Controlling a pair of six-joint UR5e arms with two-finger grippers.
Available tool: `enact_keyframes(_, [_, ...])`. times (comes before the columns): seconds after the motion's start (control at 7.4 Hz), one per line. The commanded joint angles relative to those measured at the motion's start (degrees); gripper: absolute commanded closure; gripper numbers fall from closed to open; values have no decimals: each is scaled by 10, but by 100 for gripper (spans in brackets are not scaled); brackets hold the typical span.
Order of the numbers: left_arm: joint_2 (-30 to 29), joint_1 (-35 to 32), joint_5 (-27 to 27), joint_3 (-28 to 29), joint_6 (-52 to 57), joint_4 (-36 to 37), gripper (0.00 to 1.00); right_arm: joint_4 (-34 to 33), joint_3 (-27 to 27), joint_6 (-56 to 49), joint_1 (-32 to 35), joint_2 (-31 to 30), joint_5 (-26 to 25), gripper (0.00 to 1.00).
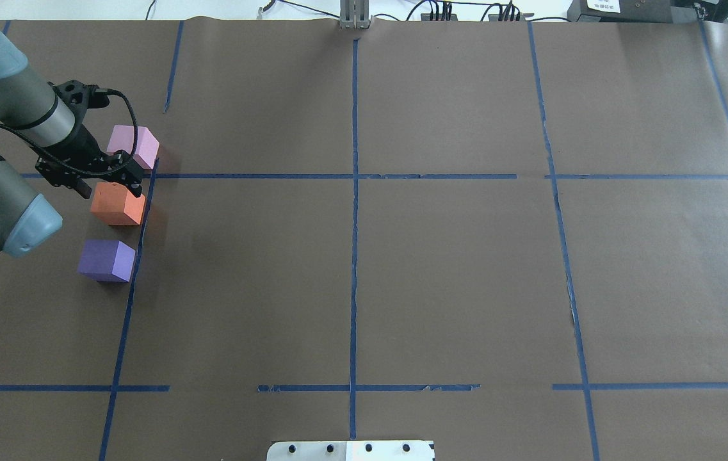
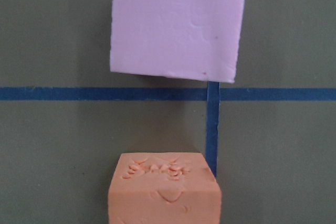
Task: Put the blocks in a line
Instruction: 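Open the left gripper and raise it away from the cubes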
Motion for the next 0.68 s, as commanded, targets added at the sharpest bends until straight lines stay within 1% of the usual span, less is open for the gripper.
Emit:
enact_keyframes(0.0, [47,-27,4,-65,29,4,0,0,0,0,0,0,0,0])
enact_keyframes(0.14, [74,-55,30,-85,78,6,0,0,0,0,0,0,0,0])
enact_keyframes(0.27, [84,-98,60,-89,122,6,0,0,0,0,0,0,0,0])
enact_keyframes(0.41, [104,-133,60,-91,143,1,0,0,0,0,0,0,0,0])
enact_keyframes(0.54, [142,-151,59,-106,180,-12,0,0,0,0,0,0,0,0])
